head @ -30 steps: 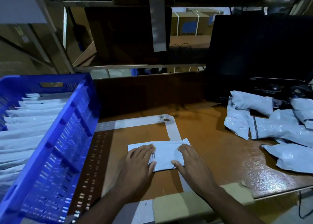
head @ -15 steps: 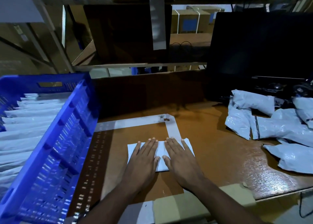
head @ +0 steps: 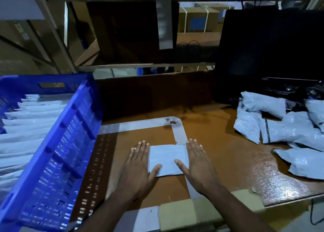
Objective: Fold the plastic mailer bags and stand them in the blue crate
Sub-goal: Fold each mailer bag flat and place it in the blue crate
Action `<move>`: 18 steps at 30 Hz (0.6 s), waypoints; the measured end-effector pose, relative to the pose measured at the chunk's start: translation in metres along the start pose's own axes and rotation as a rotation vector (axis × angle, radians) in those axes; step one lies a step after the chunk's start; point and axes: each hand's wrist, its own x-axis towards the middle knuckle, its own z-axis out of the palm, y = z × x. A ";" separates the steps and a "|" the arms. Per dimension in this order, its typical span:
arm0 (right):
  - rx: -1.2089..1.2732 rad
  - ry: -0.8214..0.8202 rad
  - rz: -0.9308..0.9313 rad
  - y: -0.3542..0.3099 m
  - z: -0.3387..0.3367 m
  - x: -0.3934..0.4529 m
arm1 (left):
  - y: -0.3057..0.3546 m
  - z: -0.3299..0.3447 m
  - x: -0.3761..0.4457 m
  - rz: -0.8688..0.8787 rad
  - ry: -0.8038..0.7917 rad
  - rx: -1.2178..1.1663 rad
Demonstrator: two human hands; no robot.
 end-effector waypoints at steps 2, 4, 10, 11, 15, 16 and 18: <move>-0.022 0.011 0.017 0.006 -0.001 -0.003 | -0.002 0.000 -0.002 -0.014 -0.009 0.002; -0.039 0.025 0.032 0.013 -0.003 -0.005 | -0.009 -0.003 -0.005 -0.039 -0.017 0.010; 0.110 -0.023 -0.056 0.023 -0.023 -0.016 | -0.035 -0.020 -0.017 -0.008 -0.025 0.050; 0.184 -0.013 -0.087 0.024 -0.026 -0.021 | -0.037 -0.021 -0.017 0.025 0.008 0.026; 0.304 0.018 -0.190 0.031 -0.024 -0.039 | -0.033 -0.022 -0.022 0.139 -0.002 -0.129; 0.306 0.035 -0.194 0.031 -0.023 -0.038 | -0.030 -0.023 -0.024 0.150 -0.014 -0.154; 0.329 0.079 -0.188 0.031 -0.027 -0.035 | -0.027 -0.023 -0.024 0.146 0.027 -0.212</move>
